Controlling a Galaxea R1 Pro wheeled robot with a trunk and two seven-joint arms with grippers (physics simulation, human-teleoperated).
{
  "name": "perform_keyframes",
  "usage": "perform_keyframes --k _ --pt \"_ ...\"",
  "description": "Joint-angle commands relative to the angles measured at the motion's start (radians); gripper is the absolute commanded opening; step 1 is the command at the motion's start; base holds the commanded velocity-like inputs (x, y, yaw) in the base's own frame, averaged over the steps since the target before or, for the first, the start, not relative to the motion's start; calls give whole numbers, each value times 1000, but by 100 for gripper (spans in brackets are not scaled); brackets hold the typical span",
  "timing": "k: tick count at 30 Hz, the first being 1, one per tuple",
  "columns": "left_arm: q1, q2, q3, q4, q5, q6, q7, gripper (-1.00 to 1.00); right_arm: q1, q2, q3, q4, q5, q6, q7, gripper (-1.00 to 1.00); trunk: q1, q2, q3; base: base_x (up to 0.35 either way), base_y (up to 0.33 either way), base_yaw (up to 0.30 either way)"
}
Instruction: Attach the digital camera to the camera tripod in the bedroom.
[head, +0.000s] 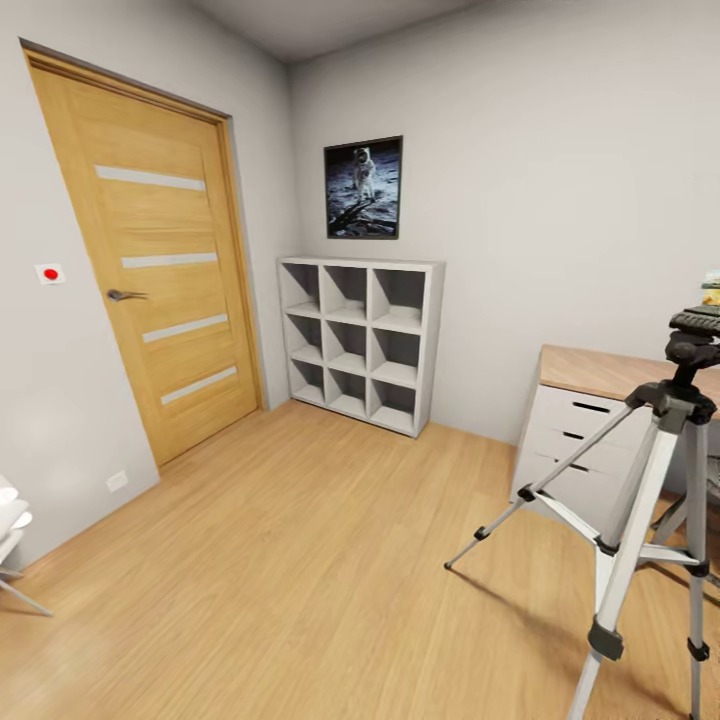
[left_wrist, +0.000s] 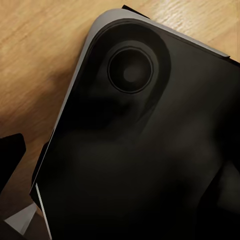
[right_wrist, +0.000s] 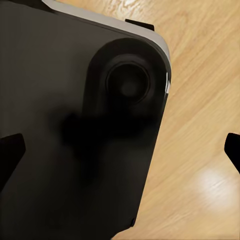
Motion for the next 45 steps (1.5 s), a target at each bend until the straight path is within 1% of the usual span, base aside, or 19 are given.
perform_keyframes --k 1,9,25,26,31,34,36,39,41,42,43,44,45 --pt "0 0 0 -1 3 -1 1 100 0 0 -1 -1 7 -1 -1 100 0 0 -1 0 0 -44" --pt "0 0 0 -1 3 -1 1 100 0 -3 7 -1 10 -1 0 100 0 0 -1 0 0 -15" --pt "0 0 -1 -1 3 -1 1 100 0 -4 8 -1 10 -1 0 100 0 0 -1 0 0 -1" --pt "0 0 -6 -2 0 -1 0 100 0 -5 7 -1 11 -1 -1 100 0 0 -1 0 0 0" --pt "0 3 -9 -4 -5 -1 -1 100 0 -6 10 -3 19 2 3 100 0 0 -1 0 0 0" --pt "0 17 -9 -28 -7 5 -1 100 0 -6 11 -9 34 5 10 100 0 0 -1 0 0 0" --pt "0 29 -9 -60 -8 9 0 100 -1 -4 10 -26 47 6 12 100 0 0 -1 0 0 0" --pt "-1 52 -10 -131 -10 21 1 100 -1 0 9 -87 70 11 15 100 0 0 -1 0 0 0" --pt "-1 75 -10 -190 -10 45 1 100 -1 3 9 -147 86 22 18 100 0 0 -1 0 0 0" --pt "-1 103 -8 -255 -10 88 1 100 -1 5 9 -221 103 50 24 100 0 0 -1 0 0 0" --pt "-1 117 -7 -290 -9 118 0 100 -1 5 9 -262 110 72 27 100 0 0 -1 0 0 0" --pt "-1 146 -6 -368 -6 193 -1 100 -1 6 9 -351 118 130 37 100 0 0 -1 0 0 0" --pt "-2 173 -4 -456 -3 282 -1 100 -1 7 8 -451 123 202 50 100 0 0 -1 0 0 0"
